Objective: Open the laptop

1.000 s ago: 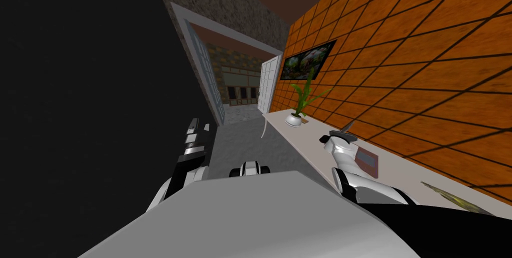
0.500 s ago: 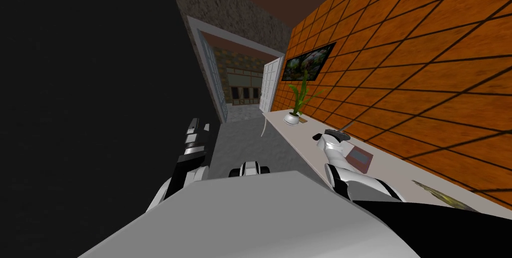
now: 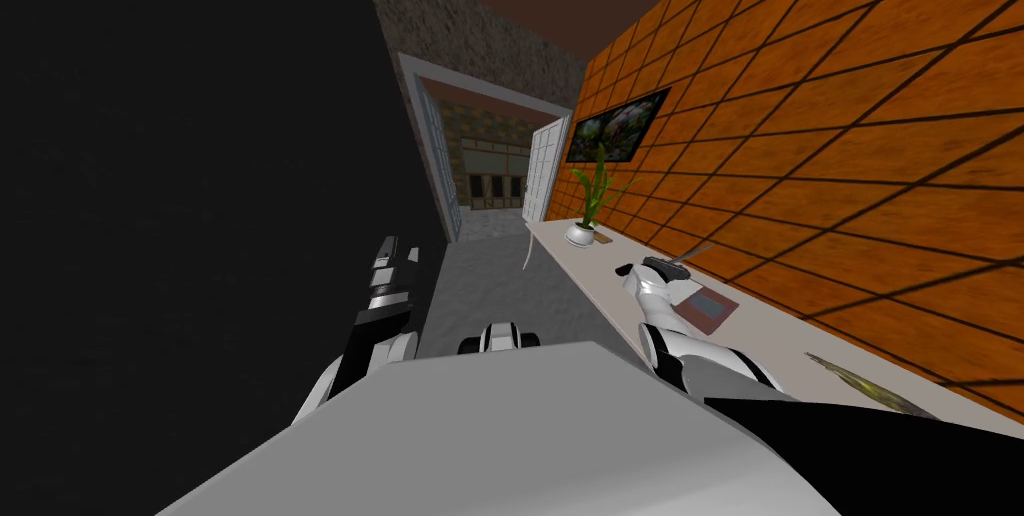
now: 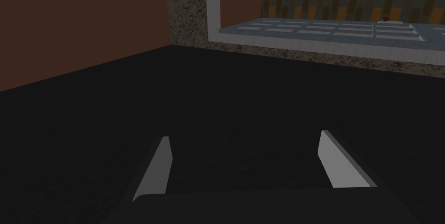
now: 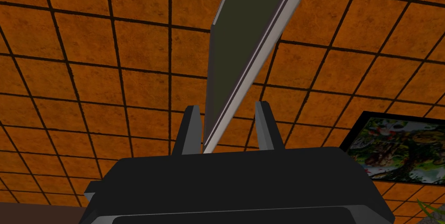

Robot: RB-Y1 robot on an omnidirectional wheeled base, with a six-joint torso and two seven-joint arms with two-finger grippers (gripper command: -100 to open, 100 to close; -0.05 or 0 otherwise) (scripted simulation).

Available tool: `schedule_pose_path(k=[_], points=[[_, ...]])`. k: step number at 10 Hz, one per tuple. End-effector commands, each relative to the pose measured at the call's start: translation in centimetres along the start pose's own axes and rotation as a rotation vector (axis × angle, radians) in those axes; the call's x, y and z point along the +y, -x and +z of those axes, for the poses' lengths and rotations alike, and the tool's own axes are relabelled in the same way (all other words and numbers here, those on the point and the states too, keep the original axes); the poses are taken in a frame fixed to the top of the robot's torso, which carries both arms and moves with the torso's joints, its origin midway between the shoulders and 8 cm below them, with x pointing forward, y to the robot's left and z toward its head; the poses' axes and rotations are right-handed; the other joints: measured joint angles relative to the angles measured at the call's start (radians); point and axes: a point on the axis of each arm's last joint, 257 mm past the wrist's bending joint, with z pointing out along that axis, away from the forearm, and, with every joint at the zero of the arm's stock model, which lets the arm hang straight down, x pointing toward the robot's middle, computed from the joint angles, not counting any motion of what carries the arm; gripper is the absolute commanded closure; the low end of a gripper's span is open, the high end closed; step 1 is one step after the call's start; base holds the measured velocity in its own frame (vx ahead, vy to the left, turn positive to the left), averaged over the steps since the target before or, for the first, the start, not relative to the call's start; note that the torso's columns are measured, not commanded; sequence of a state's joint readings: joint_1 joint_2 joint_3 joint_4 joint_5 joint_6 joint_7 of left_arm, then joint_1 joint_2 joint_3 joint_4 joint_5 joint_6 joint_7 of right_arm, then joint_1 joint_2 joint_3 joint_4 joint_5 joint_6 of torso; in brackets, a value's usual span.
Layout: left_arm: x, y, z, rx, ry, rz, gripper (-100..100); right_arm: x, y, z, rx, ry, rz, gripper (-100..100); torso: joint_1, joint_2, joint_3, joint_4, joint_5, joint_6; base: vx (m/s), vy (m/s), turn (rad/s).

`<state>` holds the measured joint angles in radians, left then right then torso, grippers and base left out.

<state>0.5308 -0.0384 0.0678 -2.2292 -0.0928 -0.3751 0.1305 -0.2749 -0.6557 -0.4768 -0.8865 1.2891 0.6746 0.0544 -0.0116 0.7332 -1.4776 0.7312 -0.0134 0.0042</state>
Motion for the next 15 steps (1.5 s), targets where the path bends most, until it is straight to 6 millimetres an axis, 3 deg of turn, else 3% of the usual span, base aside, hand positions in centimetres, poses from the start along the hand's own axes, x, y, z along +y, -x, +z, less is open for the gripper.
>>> schedule_pose_path(k=[1,3,6,8,11,15], points=[[0.0,0.0,0.0,0.0,0.0,0.0,0,0.2,-0.2,-0.2,0.0,-0.004,0.007,100,0.002,-0.003,-0.002,-0.001,0.001,0.001,-0.019,0.008,-0.004],[0.0,0.0,0.0,0.0,0.0,0.0,0,-0.1,-1.3,-0.6,0.015,-0.032,0.053,100,0.0,-0.003,-0.003,0.001,0.005,-0.008,-0.075,-0.057,0.129],[0.0,0.0,0.0,0.0,0.0,0.0,0,-0.9,-3.6,-1.5,0.041,-0.087,0.09,100,-0.001,-0.004,-0.002,0.0,-0.001,-0.006,-0.098,-0.082,0.159],[0.0,0.0,0.0,0.0,0.0,0.0,0,-0.9,-3.6,-1.5,0.04,-0.088,0.128,100,-0.001,-0.006,-0.003,-0.002,-0.004,-0.007,-0.051,-0.045,0.053],[0.0,0.0,0.0,0.0,0.0,0.0,0,-1.9,-5.7,-2.5,0.053,-0.147,0.167,100,-0.005,-0.007,-0.003,-0.002,-0.005,-0.011,-0.077,-0.048,0.122],[0.0,0.0,0.0,0.0,0.0,0.0,0,-2.5,-6.6,-3.1,0.051,-0.178,0.235,100,-0.006,-0.009,-0.004,-0.004,-0.009,-0.011,-0.072,-0.045,0.1]])
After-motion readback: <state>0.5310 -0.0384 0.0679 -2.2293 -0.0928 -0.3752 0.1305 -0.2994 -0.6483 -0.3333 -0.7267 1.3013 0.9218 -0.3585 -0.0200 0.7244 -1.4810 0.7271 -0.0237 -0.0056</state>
